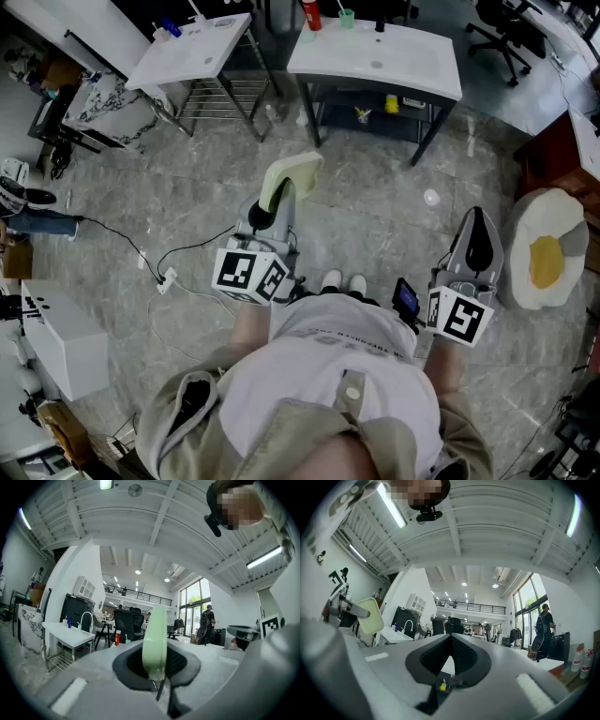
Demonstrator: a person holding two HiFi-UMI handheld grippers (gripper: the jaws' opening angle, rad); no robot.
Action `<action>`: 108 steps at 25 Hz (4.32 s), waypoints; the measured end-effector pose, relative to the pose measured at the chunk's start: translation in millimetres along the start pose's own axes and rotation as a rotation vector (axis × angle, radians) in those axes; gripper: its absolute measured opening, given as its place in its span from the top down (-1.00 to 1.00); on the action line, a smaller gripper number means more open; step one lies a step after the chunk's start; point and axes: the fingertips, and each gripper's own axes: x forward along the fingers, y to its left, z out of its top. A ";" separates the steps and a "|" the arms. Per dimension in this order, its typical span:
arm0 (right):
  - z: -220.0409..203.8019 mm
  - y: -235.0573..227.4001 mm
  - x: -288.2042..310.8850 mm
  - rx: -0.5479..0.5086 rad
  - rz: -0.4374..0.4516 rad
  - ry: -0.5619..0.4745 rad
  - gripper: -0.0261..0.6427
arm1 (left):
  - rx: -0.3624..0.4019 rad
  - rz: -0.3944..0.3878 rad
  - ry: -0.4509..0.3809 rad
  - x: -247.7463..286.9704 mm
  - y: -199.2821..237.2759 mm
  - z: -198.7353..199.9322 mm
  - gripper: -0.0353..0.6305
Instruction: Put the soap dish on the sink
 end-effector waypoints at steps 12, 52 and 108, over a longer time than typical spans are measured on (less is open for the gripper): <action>-0.7 -2.3 7.4 -0.024 0.005 -0.003 0.92 | -0.004 0.000 0.005 10.0 -1.7 -3.6 0.82; -73.4 -84.6 125.2 0.390 -0.022 0.062 0.38 | -0.142 -0.037 -0.014 152.1 24.0 -4.0 0.82; -114.7 -162.7 433.0 0.365 -0.163 0.049 0.37 | -0.217 -0.230 -0.021 500.0 107.3 23.7 0.82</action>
